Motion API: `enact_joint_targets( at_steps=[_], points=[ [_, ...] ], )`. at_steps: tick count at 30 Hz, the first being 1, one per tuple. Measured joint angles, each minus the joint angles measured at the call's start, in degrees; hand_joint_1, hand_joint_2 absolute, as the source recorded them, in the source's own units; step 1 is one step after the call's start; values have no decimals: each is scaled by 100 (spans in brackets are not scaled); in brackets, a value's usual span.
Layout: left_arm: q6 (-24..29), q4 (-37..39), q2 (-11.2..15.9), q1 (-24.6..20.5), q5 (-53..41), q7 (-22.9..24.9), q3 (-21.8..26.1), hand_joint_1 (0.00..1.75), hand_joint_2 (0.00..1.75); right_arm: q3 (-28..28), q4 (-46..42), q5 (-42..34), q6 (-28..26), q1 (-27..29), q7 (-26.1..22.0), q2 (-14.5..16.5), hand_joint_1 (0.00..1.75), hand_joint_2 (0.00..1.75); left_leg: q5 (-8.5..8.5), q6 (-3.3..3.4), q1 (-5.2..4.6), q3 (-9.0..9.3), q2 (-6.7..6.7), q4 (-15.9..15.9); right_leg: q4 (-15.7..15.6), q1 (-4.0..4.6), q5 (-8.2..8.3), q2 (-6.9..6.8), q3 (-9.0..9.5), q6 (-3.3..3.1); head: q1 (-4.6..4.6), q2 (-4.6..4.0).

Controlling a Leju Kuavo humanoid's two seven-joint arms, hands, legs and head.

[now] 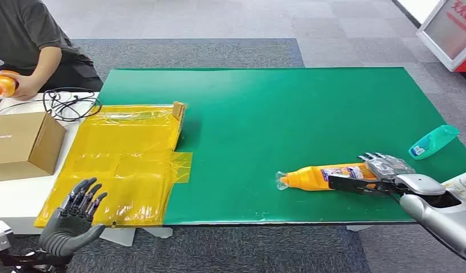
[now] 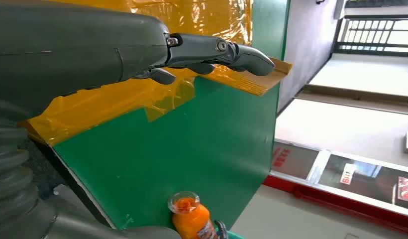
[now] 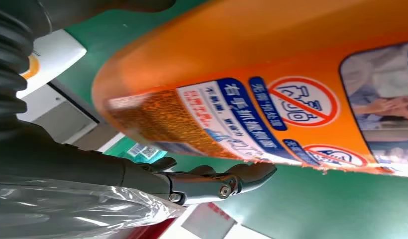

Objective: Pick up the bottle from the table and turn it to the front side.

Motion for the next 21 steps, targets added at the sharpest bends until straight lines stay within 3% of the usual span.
enact_joint_targets(
  at_steps=[3,7,16,21],
  points=[
    [27,0,13,-3,41,-2,-19,0,175,86,159,-125,26,-77,-33,28,8,175,0,0,0,-1,-3,0,0,0,0,-3,0,0,1,0],
    [70,0,57,-13,116,9,-62,0,175,231,374,-310,102,-188,-53,81,175,175,0,0,0,0,-3,0,0,1,0,-3,0,0,1,0],
    [90,0,111,-12,172,13,-122,0,175,389,510,-479,46,-321,-52,108,175,175,0,0,0,5,-3,0,0,1,0,-3,3,0,1,0],
    [95,-2,113,17,171,-7,-127,0,175,355,238,-716,-323,-120,-9,59,175,175,0,0,0,6,-3,1,0,1,0,-4,2,0,1,0]
  ],
)
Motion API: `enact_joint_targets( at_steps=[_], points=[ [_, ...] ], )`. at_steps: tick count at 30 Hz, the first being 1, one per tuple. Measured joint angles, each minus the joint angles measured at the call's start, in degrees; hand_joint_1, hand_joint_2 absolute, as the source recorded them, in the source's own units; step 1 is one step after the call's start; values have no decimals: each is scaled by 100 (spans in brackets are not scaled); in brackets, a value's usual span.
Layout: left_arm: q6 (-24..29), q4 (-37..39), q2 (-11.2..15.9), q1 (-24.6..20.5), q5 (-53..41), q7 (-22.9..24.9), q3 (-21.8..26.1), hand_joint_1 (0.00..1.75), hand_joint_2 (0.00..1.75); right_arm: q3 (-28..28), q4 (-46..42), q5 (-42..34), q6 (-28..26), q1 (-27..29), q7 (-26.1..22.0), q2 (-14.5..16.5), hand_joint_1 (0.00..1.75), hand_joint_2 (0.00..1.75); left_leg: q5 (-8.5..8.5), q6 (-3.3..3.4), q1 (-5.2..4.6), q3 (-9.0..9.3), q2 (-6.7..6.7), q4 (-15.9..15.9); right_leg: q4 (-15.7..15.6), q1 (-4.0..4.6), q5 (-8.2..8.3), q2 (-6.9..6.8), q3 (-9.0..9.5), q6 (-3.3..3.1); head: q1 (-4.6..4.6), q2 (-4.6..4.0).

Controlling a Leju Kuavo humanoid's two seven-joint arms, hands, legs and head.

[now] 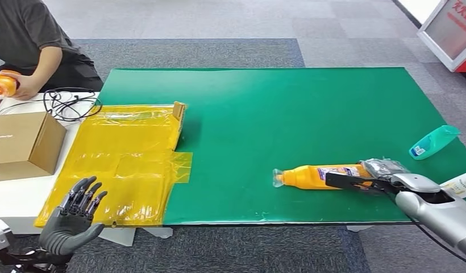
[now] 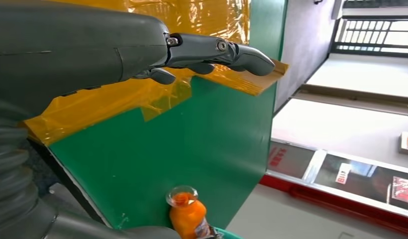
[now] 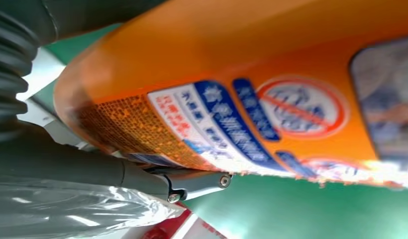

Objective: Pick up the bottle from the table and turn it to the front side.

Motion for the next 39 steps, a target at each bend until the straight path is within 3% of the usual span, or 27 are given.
enact_joint_targets(
  at_steps=[8,13,17,22,27,33,39],
  points=[
    [-56,-102,-26,108,-159,-76,-18,0,175,-817,-1440,-329,-780,1105,-9,43,175,175,-1,0,3,-16,-4,-1,0,1,-2,-3,-9,-1,1,0],
    [21,-209,-31,97,-243,-191,-235,0,175,-1423,-2175,-927,-1071,1642,-337,552,175,175,0,-1,3,-14,-5,-1,0,2,-1,-4,-9,-1,0,0],
    [186,-303,4,15,-130,-269,-534,0,175,-1701,-2518,-1913,-983,1840,-614,1087,175,175,5,-7,4,-12,-5,-1,0,3,1,-3,-9,-3,-1,0],
    [600,-418,180,-241,85,-169,-1143,0,175,-1728,-2682,-2684,-805,1893,-661,1699,175,175,12,-16,6,-11,-6,-1,1,5,2,-4,-8,-4,-1,0],
    [855,-459,366,-459,231,81,-1605,0,175,-1667,-2704,-2987,-714,1890,-681,2015,175,175,12,-16,6,-11,-6,-1,2,5,3,-4,-8,-4,-1,0],
    [1169,-375,437,-1077,835,888,-2054,0,175,-1450,-2671,-3359,-600,1911,-836,2500,175,175,14,-17,6,-12,-10,-1,2,6,5,-6,-9,-8,-1,0],
    [1185,-36,485,-1692,1338,1013,-2416,0,175,-978,-2540,-3412,-696,2043,-906,2767,175,175,16,-19,7,-12,-9,-1,3,6,7,-6,-9,-11,0,0]
  ],
)
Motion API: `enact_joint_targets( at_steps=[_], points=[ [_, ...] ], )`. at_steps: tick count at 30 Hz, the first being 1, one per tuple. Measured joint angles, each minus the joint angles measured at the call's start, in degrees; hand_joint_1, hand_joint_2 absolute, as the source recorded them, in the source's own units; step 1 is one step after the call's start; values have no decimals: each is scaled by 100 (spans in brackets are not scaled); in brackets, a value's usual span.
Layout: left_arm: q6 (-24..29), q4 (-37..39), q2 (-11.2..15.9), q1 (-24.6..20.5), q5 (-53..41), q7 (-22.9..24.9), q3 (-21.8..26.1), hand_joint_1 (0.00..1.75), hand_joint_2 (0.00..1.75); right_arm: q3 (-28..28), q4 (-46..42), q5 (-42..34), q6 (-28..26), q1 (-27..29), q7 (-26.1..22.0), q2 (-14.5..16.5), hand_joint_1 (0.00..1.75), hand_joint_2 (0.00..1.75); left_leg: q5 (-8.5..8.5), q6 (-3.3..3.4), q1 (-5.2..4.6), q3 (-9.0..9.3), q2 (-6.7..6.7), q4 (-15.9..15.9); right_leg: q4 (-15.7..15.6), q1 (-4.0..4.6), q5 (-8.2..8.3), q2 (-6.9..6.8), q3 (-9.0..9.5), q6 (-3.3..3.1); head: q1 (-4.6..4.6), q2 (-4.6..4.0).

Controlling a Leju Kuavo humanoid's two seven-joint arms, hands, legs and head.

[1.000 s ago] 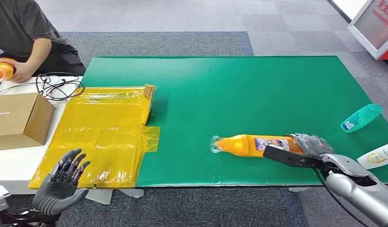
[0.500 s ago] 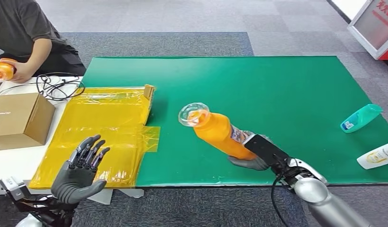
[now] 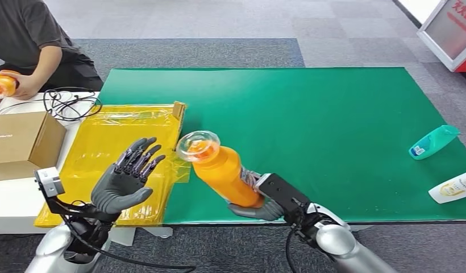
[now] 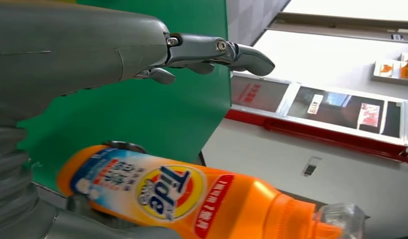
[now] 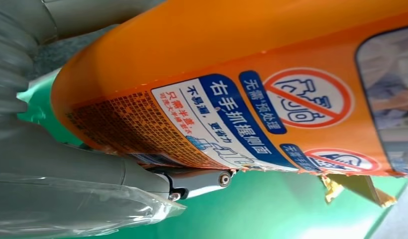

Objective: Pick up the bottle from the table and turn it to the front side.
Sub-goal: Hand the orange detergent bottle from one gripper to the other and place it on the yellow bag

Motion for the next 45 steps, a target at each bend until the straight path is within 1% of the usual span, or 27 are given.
enact_joint_targets(
  at_steps=[5,9,14,18,22,27,31,33,34,35,36,38,39,40,42,45],
  points=[
    [-34,289,49,-389,100,96,-149,0,175,272,109,132,-99,13,-13,54,175,175,0,0,-1,0,0,0,0,-1,1,0,1,0,-1,0],
    [-241,431,84,-600,162,267,-336,0,175,420,258,342,-210,-64,48,78,175,175,0,0,-1,0,1,0,0,-1,1,0,1,1,-1,0],
    [-547,523,133,-739,286,506,-646,0,175,566,556,645,-393,-280,88,127,175,175,1,0,-1,0,1,0,0,-1,1,0,0,1,-1,0],
    [-652,573,184,-779,342,623,-897,0,175,666,811,904,-610,-491,155,179,175,175,1,-1,0,0,1,0,1,-1,2,1,1,0,-1,0],
    [-646,581,250,-816,347,688,-1046,0,175,743,1030,1076,-757,-675,166,215,175,175,3,1,0,0,0,0,2,0,3,-1,1,-2,-1,0],
    [-548,581,317,-851,341,721,-1139,0,175,828,1175,1398,-988,-757,160,245,175,175,4,2,0,-1,0,0,2,-1,4,-1,1,-3,-1,0],
    [-413,582,355,-855,280,733,-1158,11,175,903,1205,1516,-1090,-760,166,270,175,175,4,2,0,-1,0,0,2,-1,4,0,1,-3,-1,0],
    [-262,583,368,-852,130,741,-1181,13,175,935,1204,1537,-1108,-760,169,279,175,175,4,2,0,0,0,0,2,0,4,0,1,-3,-1,0],
    [-178,583,371,-850,35,746,-1194,17,175,950,1198,1541,-1114,-759,171,284,175,175,4,2,0,0,0,0,2,0,4,0,0,-3,-1,0],
    [-100,583,374,-848,-56,751,-1208,28,175,965,1185,1543,-1118,-759,174,287,175,175,4,2,0,0,0,0,2,0,4,0,0,-3,-1,0],
    [-22,583,376,-847,-150,755,-1221,54,175,980,1162,1544,-1120,-758,177,290,175,175,4,2,0,0,0,0,2,0,4,0,0,-3,-1,0],
    [122,582,384,-847,-334,758,-1249,125,175,1010,1097,1545,-1121,-754,185,292,175,175,4,2,0,0,1,0,2,0,4,0,0,-3,-1,0],
    [200,582,388,-847,-443,757,-1263,154,175,1022,1061,1547,-1121,-750,191,292,175,175,4,2,0,0,1,0,2,0,4,0,0,-3,-1,0],
    [284,579,391,-849,-580,751,-1275,168,175,1030,1020,1549,-1120,-742,203,292,175,175,4,2,0,0,0,0,2,0,4,0,0,-3,-1,0],
    [420,566,388,-856,-841,734,-1291,174,175,1035,945,1554,-1115,-716,231,291,175,175,4,2,0,0,0,0,2,0,4,0,1,-3,-1,0],
    [506,539,372,-873,-1057,705,-1293,175,175,1040,842,1570,-1095,-673,246,290,175,175,4,2,0,0,0,0,2,0,4,0,1,-3,-1,0]
  ],
)
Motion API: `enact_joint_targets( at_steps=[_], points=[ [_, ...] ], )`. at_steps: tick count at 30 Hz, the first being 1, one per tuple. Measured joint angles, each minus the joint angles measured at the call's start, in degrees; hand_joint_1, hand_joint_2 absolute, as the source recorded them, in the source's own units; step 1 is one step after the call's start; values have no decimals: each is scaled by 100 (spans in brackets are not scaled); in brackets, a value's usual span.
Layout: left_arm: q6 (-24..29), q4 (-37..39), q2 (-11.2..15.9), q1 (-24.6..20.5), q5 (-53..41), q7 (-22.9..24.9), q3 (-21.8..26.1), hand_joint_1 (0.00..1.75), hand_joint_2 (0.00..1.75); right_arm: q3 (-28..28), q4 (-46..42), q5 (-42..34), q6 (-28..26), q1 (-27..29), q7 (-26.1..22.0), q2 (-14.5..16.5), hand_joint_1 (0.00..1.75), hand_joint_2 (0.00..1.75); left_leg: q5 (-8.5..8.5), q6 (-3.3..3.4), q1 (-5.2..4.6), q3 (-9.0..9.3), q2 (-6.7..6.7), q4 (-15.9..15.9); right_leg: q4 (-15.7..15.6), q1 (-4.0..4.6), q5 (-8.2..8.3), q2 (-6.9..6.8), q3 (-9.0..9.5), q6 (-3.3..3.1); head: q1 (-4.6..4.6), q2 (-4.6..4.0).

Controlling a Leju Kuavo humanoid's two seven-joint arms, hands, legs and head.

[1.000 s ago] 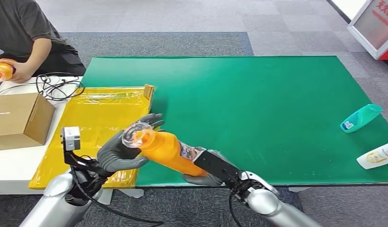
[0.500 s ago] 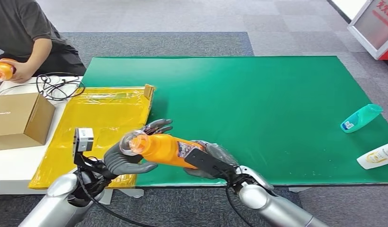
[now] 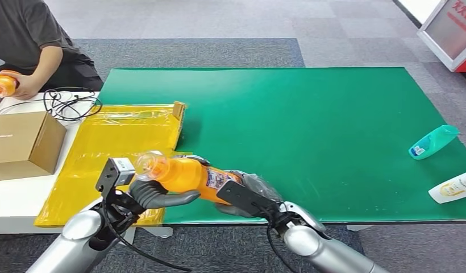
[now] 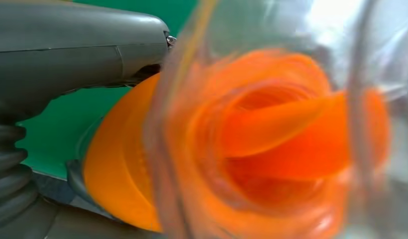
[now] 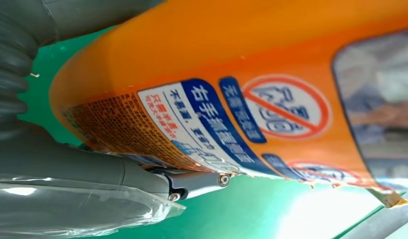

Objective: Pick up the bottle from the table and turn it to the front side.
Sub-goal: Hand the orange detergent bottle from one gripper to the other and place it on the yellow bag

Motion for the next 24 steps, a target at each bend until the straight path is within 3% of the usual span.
enact_joint_targets(
  at_steps=[4,8,9,18,24],
  points=[
    [39,-15,-28,-25,-86,-41,14,175,175,33,-131,51,23,45,-1,0,175,175,0,0,0,0,0,0,0,0,0,0,0,0,-1,0],
    [41,-25,-48,-38,-114,-68,33,175,175,43,-204,94,50,60,-1,-2,7,175,0,0,0,0,0,0,0,0,0,0,0,0,-1,0],
    [44,-25,-52,-39,-116,-77,39,175,175,43,-217,120,36,67,-1,-3,0,175,0,0,0,0,0,0,0,0,0,0,1,0,-1,0],
    [96,-274,-25,36,-256,-96,113,175,175,22,-310,147,-154,183,5,-8,0,175,0,0,0,0,0,0,0,0,0,0,-1,0,-1,0],
    [58,-593,298,-46,-539,221,209,175,175,-202,-469,60,-236,361,-30,-47,0,175,3,-4,0,2,0,0,0,2,1,0,-3,-2,-1,0]
  ],
)
